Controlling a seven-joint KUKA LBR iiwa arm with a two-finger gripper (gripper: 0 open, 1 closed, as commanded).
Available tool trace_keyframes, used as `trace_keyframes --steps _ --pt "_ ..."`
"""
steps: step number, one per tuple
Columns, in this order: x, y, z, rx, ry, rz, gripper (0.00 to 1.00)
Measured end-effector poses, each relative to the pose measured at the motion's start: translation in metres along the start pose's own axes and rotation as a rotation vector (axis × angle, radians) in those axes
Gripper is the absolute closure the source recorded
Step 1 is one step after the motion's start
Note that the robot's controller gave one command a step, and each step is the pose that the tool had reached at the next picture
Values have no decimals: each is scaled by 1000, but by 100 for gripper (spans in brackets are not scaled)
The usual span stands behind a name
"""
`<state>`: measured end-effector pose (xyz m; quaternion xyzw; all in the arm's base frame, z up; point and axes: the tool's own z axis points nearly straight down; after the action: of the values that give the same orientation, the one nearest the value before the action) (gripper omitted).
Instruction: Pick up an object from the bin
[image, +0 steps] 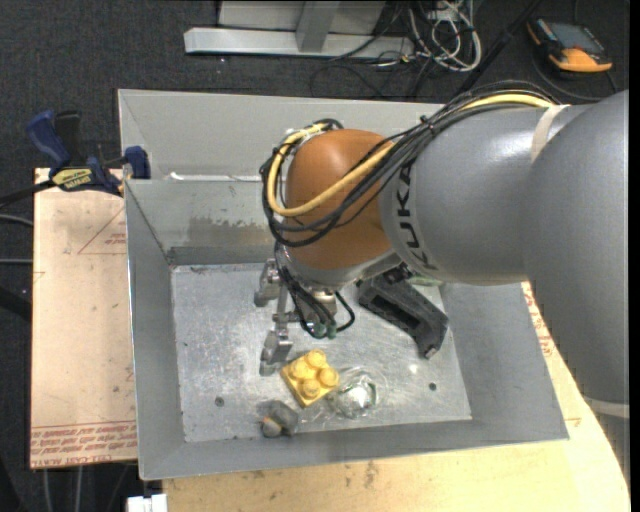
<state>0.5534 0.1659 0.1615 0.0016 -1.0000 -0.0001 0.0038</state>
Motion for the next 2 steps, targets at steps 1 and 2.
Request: trace_keyframes --steps 1,2 --pt "-2 -1 -4 -1 -8 3 0" --pt "19 -36 43 -1 -11 -99 0"
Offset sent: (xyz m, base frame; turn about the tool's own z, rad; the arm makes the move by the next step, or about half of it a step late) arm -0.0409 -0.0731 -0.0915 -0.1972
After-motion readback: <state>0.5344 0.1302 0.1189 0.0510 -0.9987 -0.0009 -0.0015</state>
